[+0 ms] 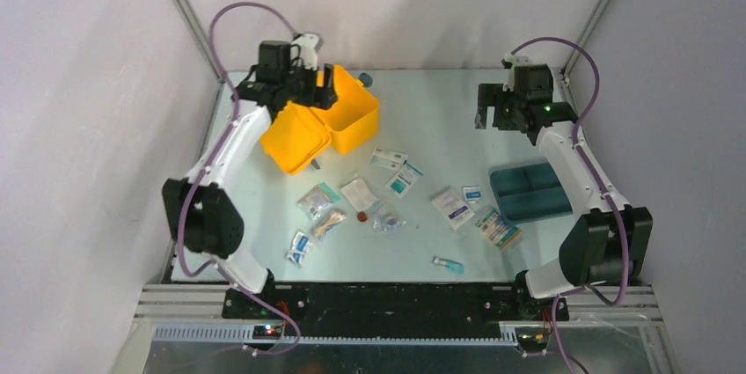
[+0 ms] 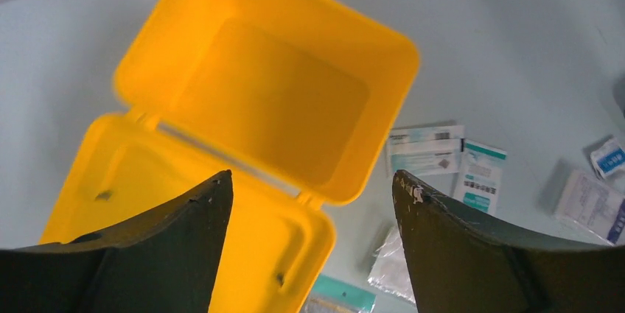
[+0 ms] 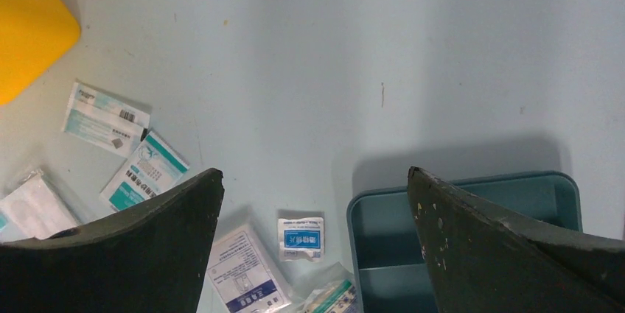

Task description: Organize the medicine kit

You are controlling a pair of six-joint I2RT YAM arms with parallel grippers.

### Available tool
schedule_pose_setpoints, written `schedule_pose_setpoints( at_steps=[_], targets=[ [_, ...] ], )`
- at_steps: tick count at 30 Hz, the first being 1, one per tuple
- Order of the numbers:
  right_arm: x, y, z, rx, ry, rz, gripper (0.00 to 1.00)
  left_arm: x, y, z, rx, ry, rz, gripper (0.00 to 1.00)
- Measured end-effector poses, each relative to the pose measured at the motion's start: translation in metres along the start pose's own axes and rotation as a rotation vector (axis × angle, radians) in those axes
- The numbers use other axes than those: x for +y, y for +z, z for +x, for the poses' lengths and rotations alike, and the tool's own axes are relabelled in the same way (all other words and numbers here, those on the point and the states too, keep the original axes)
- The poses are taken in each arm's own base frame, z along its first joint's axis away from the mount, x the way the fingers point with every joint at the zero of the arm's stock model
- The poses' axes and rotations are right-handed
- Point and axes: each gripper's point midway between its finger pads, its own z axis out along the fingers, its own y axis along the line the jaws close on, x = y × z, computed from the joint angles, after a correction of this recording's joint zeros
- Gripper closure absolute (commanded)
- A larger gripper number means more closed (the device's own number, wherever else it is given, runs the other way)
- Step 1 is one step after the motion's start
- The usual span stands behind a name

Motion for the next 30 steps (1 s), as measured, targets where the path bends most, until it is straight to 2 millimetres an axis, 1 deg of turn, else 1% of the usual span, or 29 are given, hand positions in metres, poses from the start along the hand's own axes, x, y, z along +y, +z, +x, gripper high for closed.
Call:
schedule_pose_setpoints(
  at_steps=[2,5,11,12,15,18,22,24,26,28,30],
  targets=[
    [0.004,0.000,0.000,0.002,-0.022,-0.026,0.01,-0.020,0.018,-0.009,0.000,0.065,0.060,0.22],
    [0.010,-0.001,0.002,0.010,-0.069,-0.075,0.01,-0.040,0.048,-0.010,0.022,0.119,0.120,0.27],
    [0.019,-0.004,0.011,0.046,-0.112,-0.147,0.00,-0.064,0.111,-0.004,0.070,0.189,0.177,0.32],
    [0.019,-0.004,0.011,0.046,-0.112,-0.154,0.00,-0.067,0.120,-0.002,0.079,0.201,0.184,0.34],
    [0.019,-0.005,0.011,0.046,-0.109,-0.164,0.00,-0.072,0.137,0.005,0.096,0.212,0.199,0.36],
    [0.017,-0.005,0.011,0.045,-0.107,-0.165,0.01,-0.080,0.143,0.014,0.118,0.210,0.232,0.37],
    [0.014,-0.004,0.010,0.045,-0.100,-0.166,0.01,-0.094,0.141,0.020,0.130,0.207,0.295,0.35],
    [0.012,-0.003,0.010,0.046,-0.093,-0.167,0.01,-0.101,0.141,0.030,0.150,0.206,0.324,0.36],
    [0.012,-0.001,0.011,0.051,-0.089,-0.172,0.01,-0.108,0.142,0.044,0.181,0.208,0.340,0.38],
    [0.011,0.002,0.013,0.062,-0.081,-0.177,0.01,-0.114,0.142,0.058,0.216,0.212,0.346,0.43],
    [0.013,0.004,0.015,0.071,-0.076,-0.187,0.01,-0.117,0.143,0.067,0.238,0.228,0.344,0.51]
  ],
)
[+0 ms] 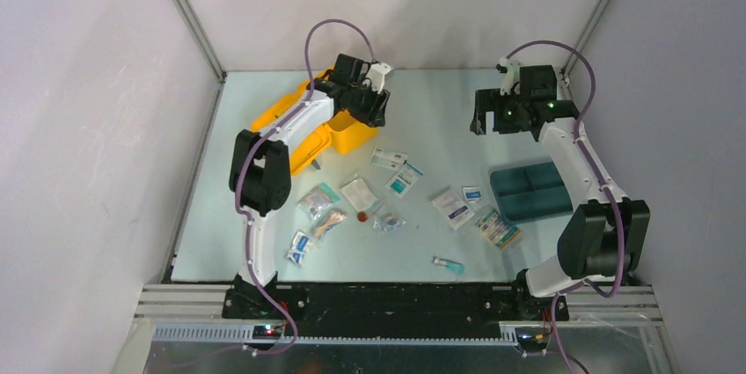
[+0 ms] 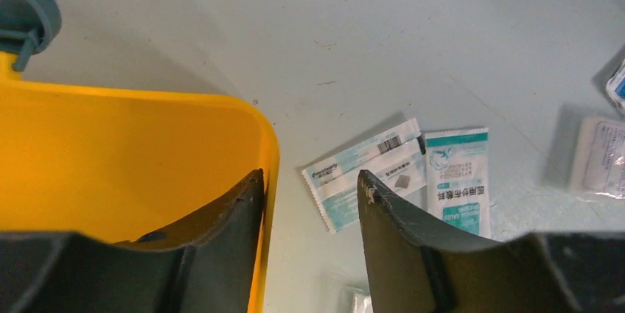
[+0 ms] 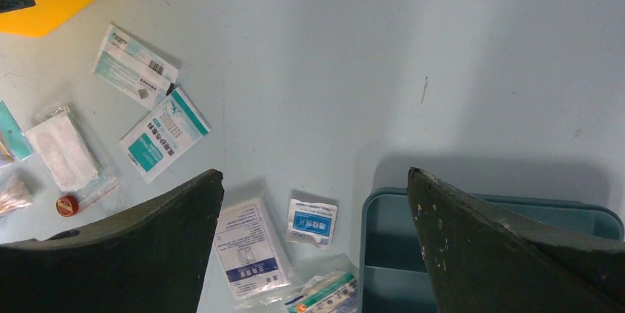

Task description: Organize the medicine kit

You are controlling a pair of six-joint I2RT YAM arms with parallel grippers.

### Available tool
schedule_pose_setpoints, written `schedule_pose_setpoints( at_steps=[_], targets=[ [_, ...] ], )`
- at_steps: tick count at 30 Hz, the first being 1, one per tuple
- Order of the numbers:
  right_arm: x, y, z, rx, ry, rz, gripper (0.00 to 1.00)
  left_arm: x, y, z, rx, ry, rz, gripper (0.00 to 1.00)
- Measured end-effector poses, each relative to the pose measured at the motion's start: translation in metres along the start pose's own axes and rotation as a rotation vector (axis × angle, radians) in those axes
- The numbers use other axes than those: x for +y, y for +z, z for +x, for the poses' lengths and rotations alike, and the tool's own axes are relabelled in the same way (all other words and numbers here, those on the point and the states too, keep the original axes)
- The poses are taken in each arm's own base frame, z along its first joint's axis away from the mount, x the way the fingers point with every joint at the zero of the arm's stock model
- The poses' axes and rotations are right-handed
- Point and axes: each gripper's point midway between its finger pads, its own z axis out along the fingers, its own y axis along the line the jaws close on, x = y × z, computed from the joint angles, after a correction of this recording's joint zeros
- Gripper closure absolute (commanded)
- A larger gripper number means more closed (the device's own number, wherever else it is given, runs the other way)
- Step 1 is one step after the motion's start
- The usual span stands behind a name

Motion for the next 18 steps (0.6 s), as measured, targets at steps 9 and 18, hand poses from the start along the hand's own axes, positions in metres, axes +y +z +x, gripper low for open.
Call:
schedule_pose_setpoints(
  at_steps=[9,18],
  targets=[
    [0.003,0.003,-0.003,0.001,0.007,-0.024,0.01,0.012,-0.001,0.010,0.050,0.132,-0.052,0.80],
    [0.002,0.002,-0.003,0.000,0.011,-0.028,0.02,0.014,-0.002,0.016,0.081,0.247,-0.048,1.00]
  ],
)
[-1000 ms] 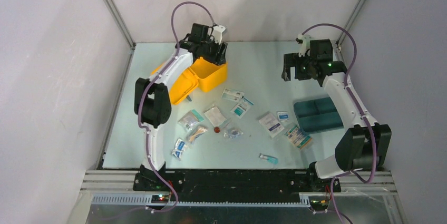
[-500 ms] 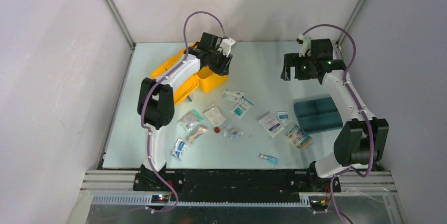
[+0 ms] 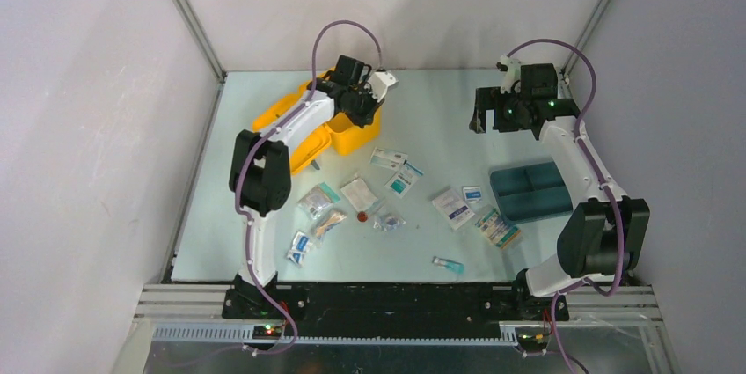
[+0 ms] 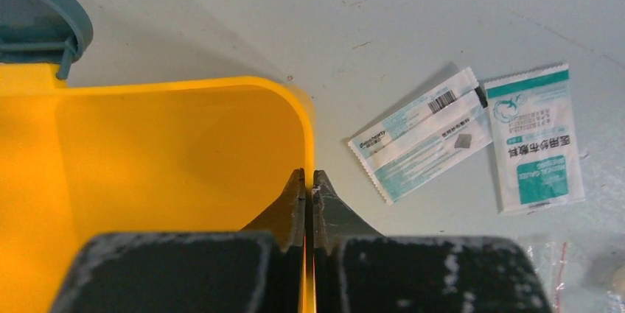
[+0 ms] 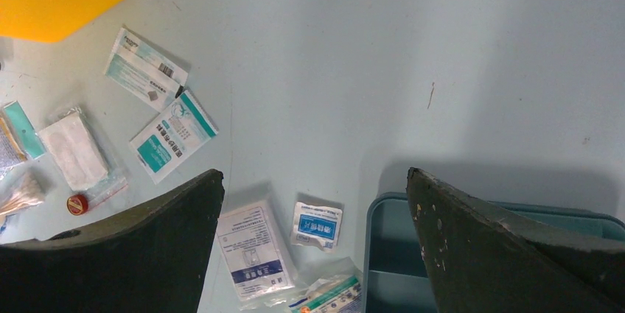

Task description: Organize the medicine kit

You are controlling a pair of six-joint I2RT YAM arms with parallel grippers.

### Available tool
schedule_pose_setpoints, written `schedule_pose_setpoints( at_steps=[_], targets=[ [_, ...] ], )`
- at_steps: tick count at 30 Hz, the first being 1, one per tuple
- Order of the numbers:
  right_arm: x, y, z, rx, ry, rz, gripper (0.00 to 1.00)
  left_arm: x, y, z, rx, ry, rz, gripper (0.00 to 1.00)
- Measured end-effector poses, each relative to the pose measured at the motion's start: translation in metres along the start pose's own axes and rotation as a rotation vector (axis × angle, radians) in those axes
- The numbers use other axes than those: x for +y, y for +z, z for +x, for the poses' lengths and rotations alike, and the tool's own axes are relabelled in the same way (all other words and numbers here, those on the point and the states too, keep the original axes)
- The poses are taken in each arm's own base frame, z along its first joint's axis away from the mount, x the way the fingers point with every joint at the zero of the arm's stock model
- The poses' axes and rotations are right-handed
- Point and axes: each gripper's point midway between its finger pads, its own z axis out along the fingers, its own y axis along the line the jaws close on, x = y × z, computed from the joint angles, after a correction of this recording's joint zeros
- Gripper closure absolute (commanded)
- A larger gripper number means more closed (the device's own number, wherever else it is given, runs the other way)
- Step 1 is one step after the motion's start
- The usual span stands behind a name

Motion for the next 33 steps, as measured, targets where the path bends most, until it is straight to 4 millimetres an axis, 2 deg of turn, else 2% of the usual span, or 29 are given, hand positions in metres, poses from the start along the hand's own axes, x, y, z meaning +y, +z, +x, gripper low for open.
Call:
schedule_pose_setpoints(
  at_steps=[4,8,14,18,20,26,33],
  targets=[
    [0.001,0.000,0.000,0.000,0.000,-0.004,0.02,-0.003,0.001,-0.001,0.007,0.086,0.009,1.00],
    [0.002,0.000,0.000,0.000,0.002,-0.011,0.01,-0.019,0.005,-0.007,0.009,0.192,0.034,1.00],
    [0.004,0.000,0.000,0.001,0.012,-0.019,0.02,-0.072,0.019,-0.026,-0.019,0.396,0.098,1.00],
    [0.005,-0.002,0.006,0.025,0.018,-0.028,0.02,-0.106,0.025,-0.036,-0.042,0.453,0.150,1.00],
    [0.004,-0.004,0.009,0.038,0.025,-0.029,0.02,-0.117,0.027,-0.040,-0.055,0.466,0.163,1.00],
    [-0.008,-0.016,0.021,0.039,0.056,-0.009,0.02,-0.137,0.032,-0.054,-0.116,0.424,0.182,0.99],
    [-0.006,-0.021,0.027,0.040,0.061,-0.017,0.02,-0.139,0.039,-0.059,-0.157,0.391,0.173,1.00]
  ],
)
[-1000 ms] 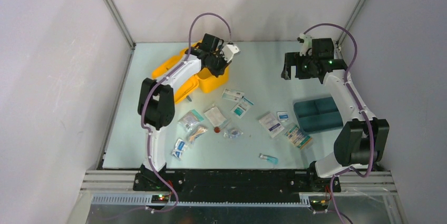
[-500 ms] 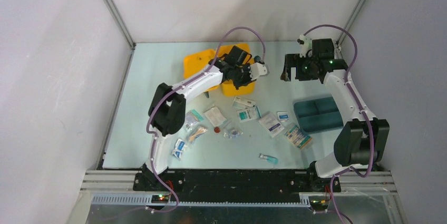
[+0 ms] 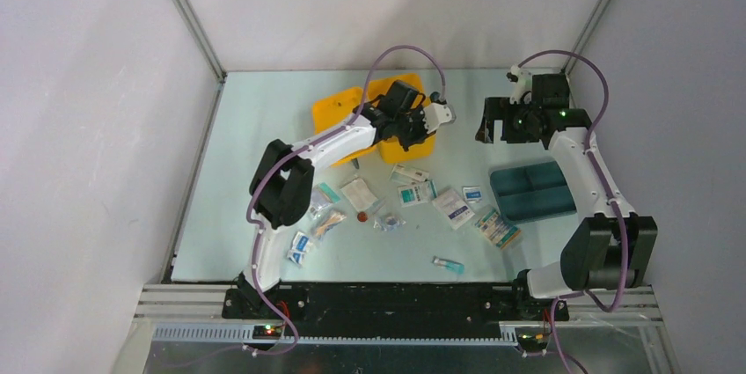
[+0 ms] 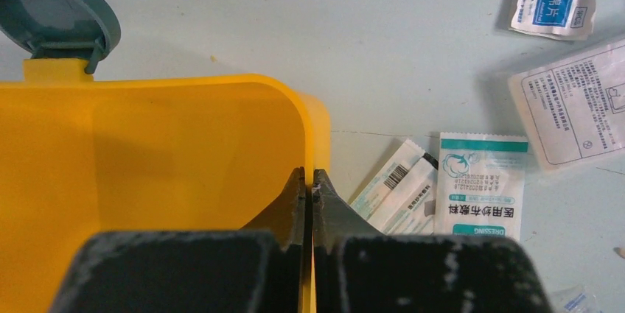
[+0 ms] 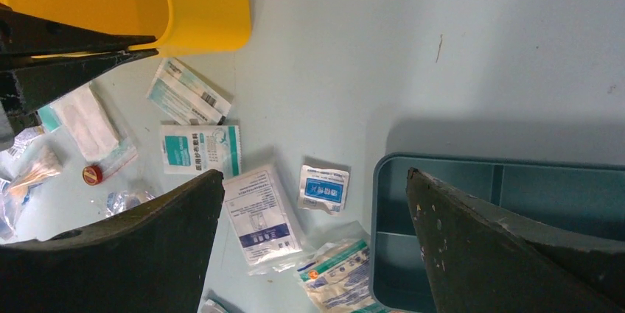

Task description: Organize the medicine kit

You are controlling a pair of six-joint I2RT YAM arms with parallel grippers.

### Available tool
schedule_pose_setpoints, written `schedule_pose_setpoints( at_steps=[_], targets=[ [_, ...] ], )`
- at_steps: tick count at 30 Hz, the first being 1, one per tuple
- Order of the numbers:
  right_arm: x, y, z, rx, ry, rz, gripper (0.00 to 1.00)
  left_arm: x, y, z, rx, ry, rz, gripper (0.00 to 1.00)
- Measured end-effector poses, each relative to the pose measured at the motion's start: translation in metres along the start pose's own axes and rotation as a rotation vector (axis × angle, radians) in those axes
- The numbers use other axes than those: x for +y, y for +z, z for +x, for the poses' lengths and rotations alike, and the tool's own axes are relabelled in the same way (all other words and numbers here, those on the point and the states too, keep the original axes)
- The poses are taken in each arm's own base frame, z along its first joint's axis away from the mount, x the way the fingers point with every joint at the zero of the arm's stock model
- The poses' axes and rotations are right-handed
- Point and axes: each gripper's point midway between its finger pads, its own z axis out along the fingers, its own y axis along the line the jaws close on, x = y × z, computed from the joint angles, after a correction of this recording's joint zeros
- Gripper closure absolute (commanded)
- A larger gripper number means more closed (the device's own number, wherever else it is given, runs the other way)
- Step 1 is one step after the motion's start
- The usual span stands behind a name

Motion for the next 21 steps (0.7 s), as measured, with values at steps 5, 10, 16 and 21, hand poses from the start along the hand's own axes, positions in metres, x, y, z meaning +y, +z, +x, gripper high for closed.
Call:
schedule_pose_setpoints(
  at_steps=[5,10,16,21],
  targets=[
    [0.003,-0.005,-0.003,-0.016,-0.008,-0.007,0.02,0.005,0.000,0.000,-0.002,0.006,-0.017,1.00],
    [0.005,-0.010,-0.004,-0.028,-0.020,-0.013,0.02,0.015,-0.002,0.004,0.021,0.060,-0.054,1.00],
    [0.005,-0.007,0.007,-0.004,-0.009,-0.018,0.02,0.038,-0.008,0.013,0.069,0.202,-0.113,1.00],
    [0.008,-0.005,0.009,-0.002,0.002,-0.034,0.02,0.047,-0.008,0.026,0.101,0.289,-0.127,1.00]
  ],
)
